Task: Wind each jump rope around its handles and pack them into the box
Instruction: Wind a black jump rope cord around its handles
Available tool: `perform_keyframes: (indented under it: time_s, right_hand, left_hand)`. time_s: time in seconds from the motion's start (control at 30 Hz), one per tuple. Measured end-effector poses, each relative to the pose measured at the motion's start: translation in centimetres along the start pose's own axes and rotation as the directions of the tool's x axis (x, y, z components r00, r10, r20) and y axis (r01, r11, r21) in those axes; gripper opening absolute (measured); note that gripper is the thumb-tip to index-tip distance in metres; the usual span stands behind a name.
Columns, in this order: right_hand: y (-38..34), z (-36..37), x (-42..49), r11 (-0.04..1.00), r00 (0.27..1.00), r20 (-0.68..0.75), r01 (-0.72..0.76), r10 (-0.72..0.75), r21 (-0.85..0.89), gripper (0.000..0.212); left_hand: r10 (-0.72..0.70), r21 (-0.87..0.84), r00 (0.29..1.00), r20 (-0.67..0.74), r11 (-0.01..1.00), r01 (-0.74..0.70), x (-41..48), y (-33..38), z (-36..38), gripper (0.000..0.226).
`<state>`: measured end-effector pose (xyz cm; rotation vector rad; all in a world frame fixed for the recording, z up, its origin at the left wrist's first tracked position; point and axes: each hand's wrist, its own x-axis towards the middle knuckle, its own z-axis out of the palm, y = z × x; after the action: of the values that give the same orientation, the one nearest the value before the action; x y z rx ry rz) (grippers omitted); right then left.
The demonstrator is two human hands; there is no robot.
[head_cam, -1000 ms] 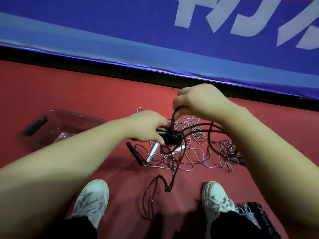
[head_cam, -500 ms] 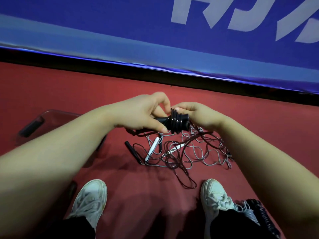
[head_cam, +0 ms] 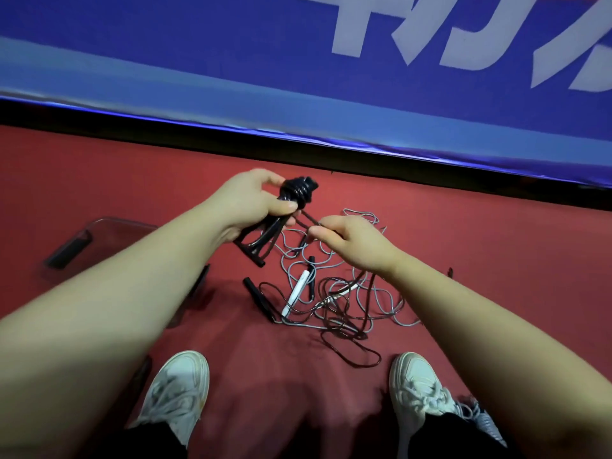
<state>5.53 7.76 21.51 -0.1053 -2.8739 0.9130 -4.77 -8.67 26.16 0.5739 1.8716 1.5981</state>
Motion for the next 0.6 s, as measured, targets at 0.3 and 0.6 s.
perform_keyframes:
  time_s: [0.3, 0.6]
  right_hand:
    - [-1.6, -2.2, 0.4, 0.976, 0.992, -0.116, 0.021, -0.047, -0.217, 0.026]
    - [-3.0, 3.5, -0.6, 0.900, 0.993, 0.008, -0.106, 0.114, 0.422, 0.035]
  left_hand:
    - [-0.054, -0.260, 0.997, 0.050, 0.963, 0.065, -0.6, 0.7, -1.2, 0.024]
    - [-0.014, -0.361, 0.998, 0.063, 0.932, 0.036, -1.2, 2.1, 0.5, 0.011]
